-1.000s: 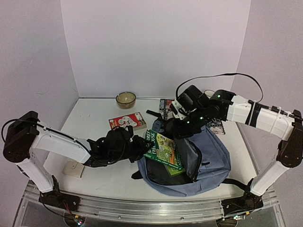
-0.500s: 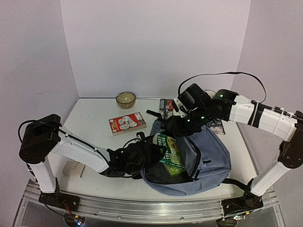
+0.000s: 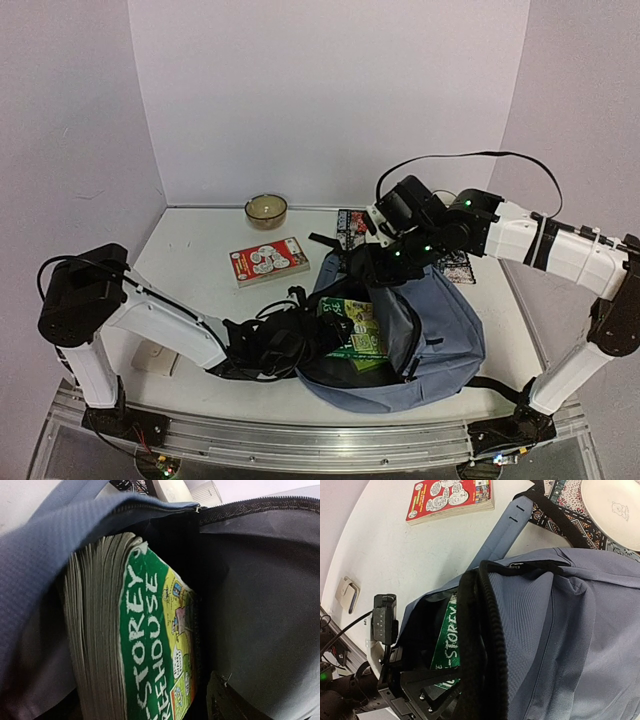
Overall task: Pack the student bag
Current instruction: Place the book in the largest pocket of the bag.
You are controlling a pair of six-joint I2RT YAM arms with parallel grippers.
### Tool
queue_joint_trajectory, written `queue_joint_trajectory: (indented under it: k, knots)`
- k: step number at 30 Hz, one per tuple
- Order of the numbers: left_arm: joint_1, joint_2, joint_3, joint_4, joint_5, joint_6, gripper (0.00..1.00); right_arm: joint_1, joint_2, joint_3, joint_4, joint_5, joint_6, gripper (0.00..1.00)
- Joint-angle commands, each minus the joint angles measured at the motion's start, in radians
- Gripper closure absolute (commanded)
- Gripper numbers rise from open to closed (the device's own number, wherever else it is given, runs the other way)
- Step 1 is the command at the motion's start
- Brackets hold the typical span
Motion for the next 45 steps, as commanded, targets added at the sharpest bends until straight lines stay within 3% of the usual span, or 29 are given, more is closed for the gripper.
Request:
queue_joint_trajectory:
  k: [1,3,6,14,19,22,32,37,45]
  knots:
    - [-0.001,-0.108,0.021,-0.156,-0.02,0.069,0.26,0.012,-0.02,0.044,0.061,0.001,-0.019,1.0]
    - [0.002,-0.111,0.053,-0.256,-0.021,0.07,0.27,0.013,-0.014,0.051,0.061,0.0,-0.021,1.0]
    - [0.006,-0.089,0.112,-0.387,0.0,0.075,0.38,0.015,-0.001,0.064,0.061,-0.003,-0.024,1.0]
    - [0.006,-0.035,0.199,-0.398,0.108,0.105,0.71,0.034,0.032,0.101,0.061,-0.003,-0.024,1.0]
    - [0.006,0.022,0.289,-0.379,0.165,0.11,0.75,0.041,0.04,0.108,0.061,0.007,-0.015,1.0]
    - [0.006,0.051,0.319,-0.347,0.187,0.094,0.74,0.043,0.045,0.108,0.061,0.011,-0.01,1.0]
    - [0.006,0.036,0.234,-0.319,0.204,0.04,0.49,0.043,0.028,0.059,0.061,0.076,0.008,1.0]
    - [0.006,-0.055,0.197,-0.323,0.151,0.123,0.37,0.043,0.03,0.034,0.053,0.101,0.014,0.99]
    - [0.025,-0.251,0.143,-0.495,0.04,0.25,0.28,0.043,0.016,-0.056,0.044,0.123,0.043,0.95]
